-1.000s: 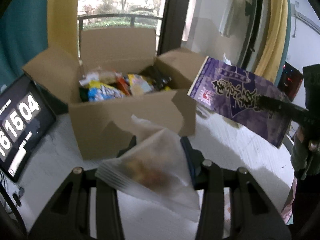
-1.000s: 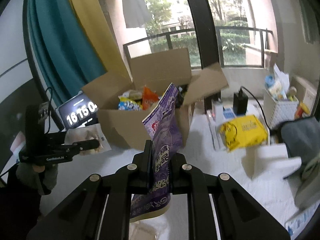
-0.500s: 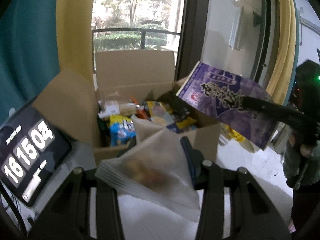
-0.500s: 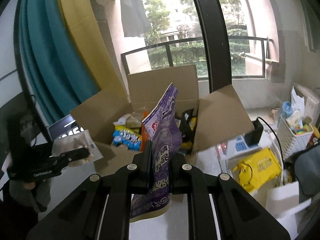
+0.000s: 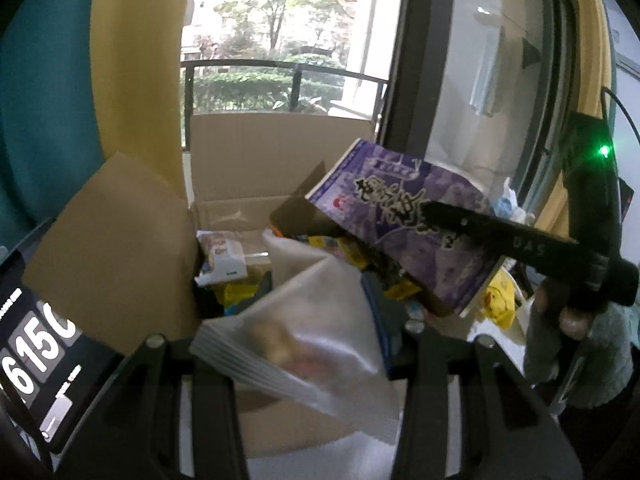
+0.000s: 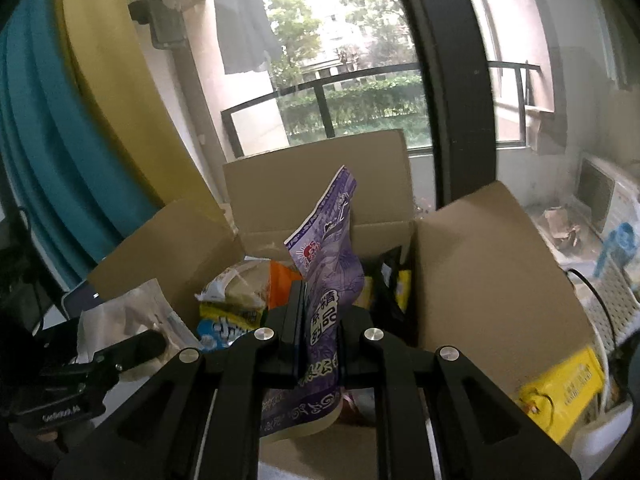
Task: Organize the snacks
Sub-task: 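Lower both bags into the box and open both grippers, then withdraw both grippers and reach the right gripper to the bread bag, then grasp the bread bag with right gripper while left grasps white snack bag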
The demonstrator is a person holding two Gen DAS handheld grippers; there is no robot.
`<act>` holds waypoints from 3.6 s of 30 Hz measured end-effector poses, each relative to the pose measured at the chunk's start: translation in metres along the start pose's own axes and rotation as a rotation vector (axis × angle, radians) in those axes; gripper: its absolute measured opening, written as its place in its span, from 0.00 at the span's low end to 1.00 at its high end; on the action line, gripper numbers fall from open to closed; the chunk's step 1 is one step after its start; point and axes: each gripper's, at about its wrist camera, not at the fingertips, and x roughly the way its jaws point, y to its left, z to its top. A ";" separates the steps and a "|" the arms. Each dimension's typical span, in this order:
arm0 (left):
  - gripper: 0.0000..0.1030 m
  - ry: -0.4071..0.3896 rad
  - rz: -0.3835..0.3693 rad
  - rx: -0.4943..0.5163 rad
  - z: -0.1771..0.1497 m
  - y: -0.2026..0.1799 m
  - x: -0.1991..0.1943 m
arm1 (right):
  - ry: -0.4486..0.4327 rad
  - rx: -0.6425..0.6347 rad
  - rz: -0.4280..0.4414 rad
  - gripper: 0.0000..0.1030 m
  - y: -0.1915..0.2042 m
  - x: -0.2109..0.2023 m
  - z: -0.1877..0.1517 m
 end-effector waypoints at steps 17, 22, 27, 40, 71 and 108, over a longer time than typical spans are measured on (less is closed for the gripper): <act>0.74 0.084 0.006 -0.051 0.009 -0.010 0.048 | 0.093 0.041 -0.010 0.55 -0.032 0.011 -0.015; 0.75 0.069 0.026 -0.062 0.009 -0.011 0.025 | 0.074 0.026 -0.005 0.55 -0.031 -0.019 -0.018; 0.75 0.048 0.037 -0.063 0.001 -0.014 -0.001 | 0.068 0.023 -0.008 0.55 -0.027 -0.039 -0.024; 0.76 0.022 0.022 -0.072 -0.038 -0.027 -0.063 | 0.082 0.006 -0.028 0.55 -0.005 -0.082 -0.055; 0.77 0.072 0.013 -0.121 -0.159 -0.053 -0.142 | 0.212 -0.013 -0.061 0.77 0.036 -0.165 -0.180; 0.90 0.219 0.001 -0.153 -0.219 -0.057 -0.134 | 0.357 0.026 -0.066 0.28 0.039 -0.168 -0.276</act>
